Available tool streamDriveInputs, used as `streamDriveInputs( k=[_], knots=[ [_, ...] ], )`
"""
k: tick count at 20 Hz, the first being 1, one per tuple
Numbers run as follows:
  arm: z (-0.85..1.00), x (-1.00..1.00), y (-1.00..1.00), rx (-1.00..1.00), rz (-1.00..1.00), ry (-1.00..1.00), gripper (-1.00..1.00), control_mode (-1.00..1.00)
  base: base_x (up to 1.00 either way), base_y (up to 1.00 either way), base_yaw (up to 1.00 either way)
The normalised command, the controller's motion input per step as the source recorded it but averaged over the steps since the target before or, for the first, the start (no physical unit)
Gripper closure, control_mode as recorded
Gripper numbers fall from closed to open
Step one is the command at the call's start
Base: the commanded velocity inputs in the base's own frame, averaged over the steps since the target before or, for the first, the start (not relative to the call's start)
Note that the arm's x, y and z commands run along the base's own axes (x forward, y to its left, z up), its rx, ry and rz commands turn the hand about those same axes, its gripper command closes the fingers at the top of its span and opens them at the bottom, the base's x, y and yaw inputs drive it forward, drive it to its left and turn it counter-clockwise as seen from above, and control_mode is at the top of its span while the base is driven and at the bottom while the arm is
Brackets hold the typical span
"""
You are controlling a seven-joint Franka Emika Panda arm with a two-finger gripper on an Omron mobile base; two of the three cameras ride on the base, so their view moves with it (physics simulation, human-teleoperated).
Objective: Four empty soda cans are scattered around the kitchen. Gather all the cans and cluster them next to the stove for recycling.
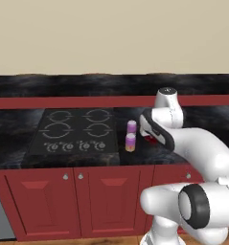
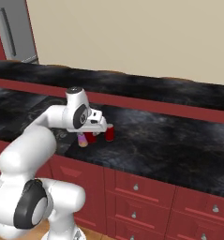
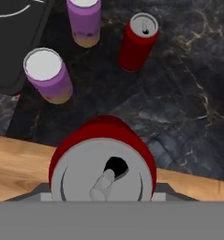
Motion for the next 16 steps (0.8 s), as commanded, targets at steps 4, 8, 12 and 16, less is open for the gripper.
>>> streamDriveInputs(
  k=[4,8,12,16],
  knots=[
    [-0.17,0.27,-0.16,0.03,0.07,0.01,1.0,-1.0,0.0,0.0,0.0],
    [-0.1,0.28,-0.12,0.03,0.05,0.09,1.0,-1.0,0.0,0.0,0.0],
    [-0.1,0.34,-0.02,0.0,0.02,0.16,1.0,-1.0,0.0,0.0,0.0],
    [-0.12,0.33,0.0,0.0,0.0,0.13,1.0,-1.0,0.0,0.0,0.0]
  ],
)
